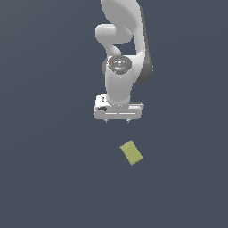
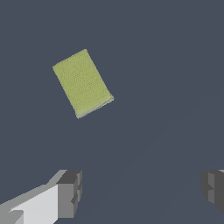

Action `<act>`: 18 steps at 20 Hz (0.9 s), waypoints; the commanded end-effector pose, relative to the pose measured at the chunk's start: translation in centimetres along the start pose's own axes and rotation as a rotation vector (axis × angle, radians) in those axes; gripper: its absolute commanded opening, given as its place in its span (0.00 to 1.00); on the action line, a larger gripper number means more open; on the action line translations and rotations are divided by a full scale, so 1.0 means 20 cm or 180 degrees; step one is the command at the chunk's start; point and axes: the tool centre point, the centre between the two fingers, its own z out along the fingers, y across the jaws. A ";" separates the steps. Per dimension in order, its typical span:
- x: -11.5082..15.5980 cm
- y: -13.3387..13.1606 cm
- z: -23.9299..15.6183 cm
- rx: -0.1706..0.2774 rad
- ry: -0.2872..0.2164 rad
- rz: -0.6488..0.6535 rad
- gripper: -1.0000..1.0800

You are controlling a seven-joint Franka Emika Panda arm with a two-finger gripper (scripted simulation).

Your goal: Pick up the object and move it to a goal position.

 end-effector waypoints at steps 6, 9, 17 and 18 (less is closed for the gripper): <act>-0.02 -0.02 0.04 -0.0026 -0.0062 -0.0062 0.96; -0.05 -0.05 0.08 -0.0054 -0.0129 -0.0117 0.96; -0.05 -0.06 0.09 -0.0060 -0.0138 -0.0154 0.96; -0.04 -0.06 0.10 -0.0060 -0.0136 -0.0176 0.96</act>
